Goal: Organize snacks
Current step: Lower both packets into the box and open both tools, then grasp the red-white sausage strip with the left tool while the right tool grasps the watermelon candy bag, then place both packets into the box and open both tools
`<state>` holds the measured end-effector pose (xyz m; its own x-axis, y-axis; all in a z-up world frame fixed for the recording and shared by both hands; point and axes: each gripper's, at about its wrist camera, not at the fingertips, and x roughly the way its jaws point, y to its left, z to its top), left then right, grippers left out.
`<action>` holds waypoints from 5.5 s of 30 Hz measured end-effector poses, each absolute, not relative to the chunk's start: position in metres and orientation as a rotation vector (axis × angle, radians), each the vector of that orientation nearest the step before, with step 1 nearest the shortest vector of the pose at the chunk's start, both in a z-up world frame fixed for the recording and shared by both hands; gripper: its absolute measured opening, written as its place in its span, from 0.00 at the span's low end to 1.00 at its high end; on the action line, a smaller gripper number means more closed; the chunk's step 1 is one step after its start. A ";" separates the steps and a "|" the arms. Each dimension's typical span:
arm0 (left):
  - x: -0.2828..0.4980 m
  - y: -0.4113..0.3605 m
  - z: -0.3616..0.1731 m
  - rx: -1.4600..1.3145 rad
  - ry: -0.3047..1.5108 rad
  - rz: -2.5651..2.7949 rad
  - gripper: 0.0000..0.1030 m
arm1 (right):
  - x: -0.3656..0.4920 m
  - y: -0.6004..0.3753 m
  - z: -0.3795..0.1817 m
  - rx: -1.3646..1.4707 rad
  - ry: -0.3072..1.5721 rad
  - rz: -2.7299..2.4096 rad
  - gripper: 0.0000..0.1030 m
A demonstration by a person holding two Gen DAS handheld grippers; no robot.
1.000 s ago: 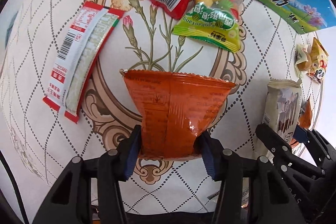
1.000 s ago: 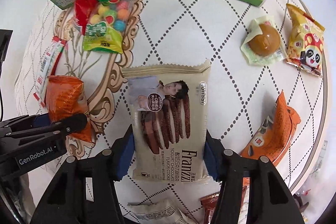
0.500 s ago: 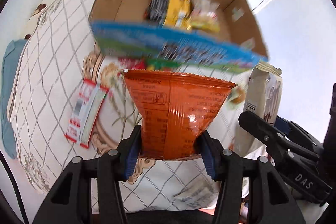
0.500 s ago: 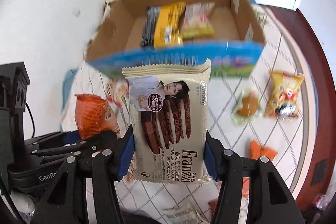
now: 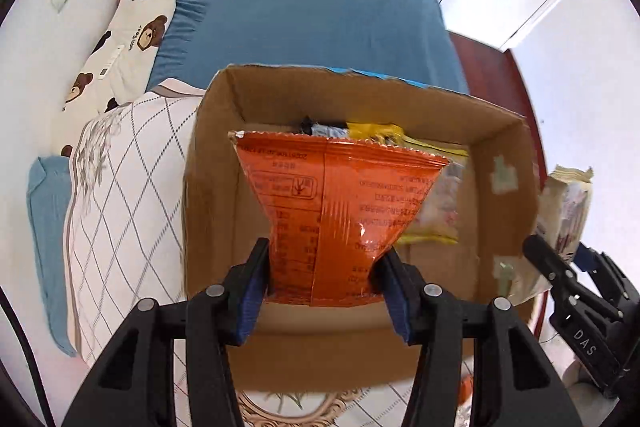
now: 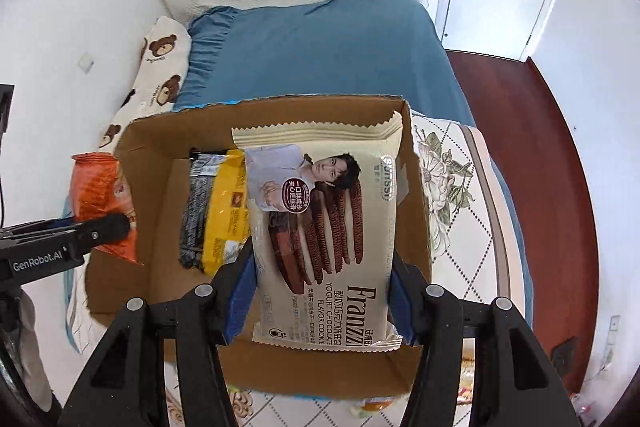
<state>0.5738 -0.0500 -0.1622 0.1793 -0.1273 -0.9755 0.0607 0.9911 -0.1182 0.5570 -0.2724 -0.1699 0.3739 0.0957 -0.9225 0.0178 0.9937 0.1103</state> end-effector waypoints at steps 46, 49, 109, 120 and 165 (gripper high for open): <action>0.475 -0.046 -0.147 -0.033 1.110 -0.123 0.92 | 0.500 -0.266 -0.169 0.092 1.060 0.030 0.94; 0.453 -0.045 -0.134 -0.033 1.080 -0.130 0.92 | 0.475 -0.265 -0.151 0.092 1.012 0.042 0.94; 0.266 0.034 -0.362 -0.249 1.714 -0.047 0.56 | 0.313 -0.152 -0.371 -0.005 1.598 0.293 0.54; 0.270 0.002 -0.381 -0.050 1.708 -0.111 0.63 | 0.320 -0.155 -0.386 0.085 1.586 0.241 0.67; 0.551 -0.134 -0.210 -0.279 1.577 -0.320 0.47 | 0.512 -0.306 -0.192 0.139 1.253 0.134 0.52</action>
